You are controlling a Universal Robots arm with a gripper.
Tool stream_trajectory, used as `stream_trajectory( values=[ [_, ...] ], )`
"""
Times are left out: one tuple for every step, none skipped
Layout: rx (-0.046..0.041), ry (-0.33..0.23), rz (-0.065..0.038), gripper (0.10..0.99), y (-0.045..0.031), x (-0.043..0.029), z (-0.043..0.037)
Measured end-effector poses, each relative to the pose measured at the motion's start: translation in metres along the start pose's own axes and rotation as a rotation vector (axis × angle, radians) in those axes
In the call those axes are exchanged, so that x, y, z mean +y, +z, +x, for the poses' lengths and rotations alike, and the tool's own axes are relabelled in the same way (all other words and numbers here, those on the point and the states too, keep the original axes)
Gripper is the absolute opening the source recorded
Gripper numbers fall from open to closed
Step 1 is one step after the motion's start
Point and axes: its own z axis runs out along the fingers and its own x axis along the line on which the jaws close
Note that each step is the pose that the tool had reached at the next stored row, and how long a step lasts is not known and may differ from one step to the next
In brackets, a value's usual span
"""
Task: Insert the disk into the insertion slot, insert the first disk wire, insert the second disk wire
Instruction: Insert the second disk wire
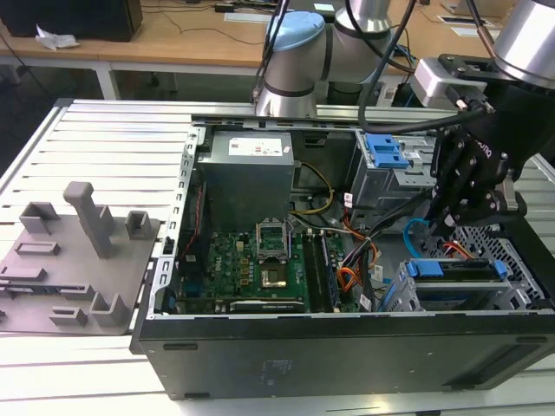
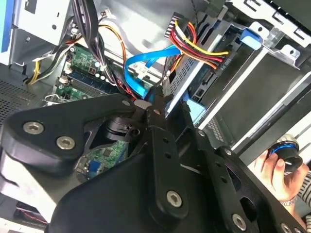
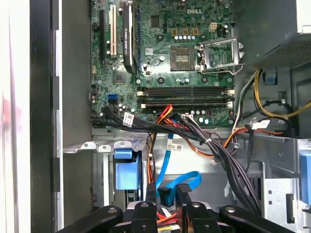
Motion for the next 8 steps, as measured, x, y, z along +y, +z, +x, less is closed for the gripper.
stream_trajectory(
  values=[
    [0.0043, -0.001, 0.0, 0.302, 0.0001, 0.0, 0.0],
    [0.0045, -0.001, 0.0, 0.302, 0.0001, 0.0, 0.0],
    [0.0046, -0.001, 0.0, 0.302, 0.0001, 0.0001, 0.0001],
    [0.0045, -0.001, 0.0, 0.286, 0.0002, 0.0001, 0.0],
    [0.0045, -0.001, 0.0, 0.22, 0.0002, 0.0001, 0.0],
    [0.0045, -0.001, 0.0, 0.165, 0.0002, 0.0001, 0.0],
    [0.0045, -0.002, 0.0, 0.165, 0.0002, 0.0001, 0.0],
    [0.0045, -0.002, 0.0, 0.165, 0.0002, 0.0001, 0.0]
  ],
)
